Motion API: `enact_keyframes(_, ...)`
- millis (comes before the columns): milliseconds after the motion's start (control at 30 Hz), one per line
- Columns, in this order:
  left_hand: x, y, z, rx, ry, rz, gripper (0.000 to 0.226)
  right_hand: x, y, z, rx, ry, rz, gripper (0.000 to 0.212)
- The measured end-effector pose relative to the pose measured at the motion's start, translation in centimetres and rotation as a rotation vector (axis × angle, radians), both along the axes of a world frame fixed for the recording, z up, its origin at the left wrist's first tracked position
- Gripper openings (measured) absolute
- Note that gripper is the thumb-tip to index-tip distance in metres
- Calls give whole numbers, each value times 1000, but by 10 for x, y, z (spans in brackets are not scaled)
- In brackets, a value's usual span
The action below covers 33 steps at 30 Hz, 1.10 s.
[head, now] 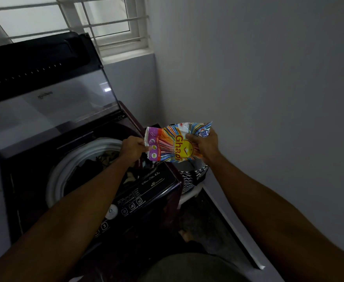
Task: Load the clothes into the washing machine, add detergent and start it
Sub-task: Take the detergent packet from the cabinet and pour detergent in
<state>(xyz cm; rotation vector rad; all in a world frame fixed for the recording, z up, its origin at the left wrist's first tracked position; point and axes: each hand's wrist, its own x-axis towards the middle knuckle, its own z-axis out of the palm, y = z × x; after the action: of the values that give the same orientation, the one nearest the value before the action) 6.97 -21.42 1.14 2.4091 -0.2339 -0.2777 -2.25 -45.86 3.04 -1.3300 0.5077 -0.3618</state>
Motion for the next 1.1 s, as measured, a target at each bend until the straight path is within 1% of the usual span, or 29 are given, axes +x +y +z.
enact_keyframes(233, 1, 1, -4, 7, 12, 9, 25, -2, 1, 1, -58, 11, -19, 47)
enact_keyframes(467, -2, 0, -4, -1, 14, 26, 28, -5, 7, 9, -159, 28, -44, 48)
enact_keyframes(867, -4, 5, -4, -76, 28, 71, 26, -1, 16, 12, -248, 36, -59, 43)
enact_keyframes(1100, -5, 7, -4, -120, 22, 73, 24, 1, 18, 11, -350, 44, -93, 42)
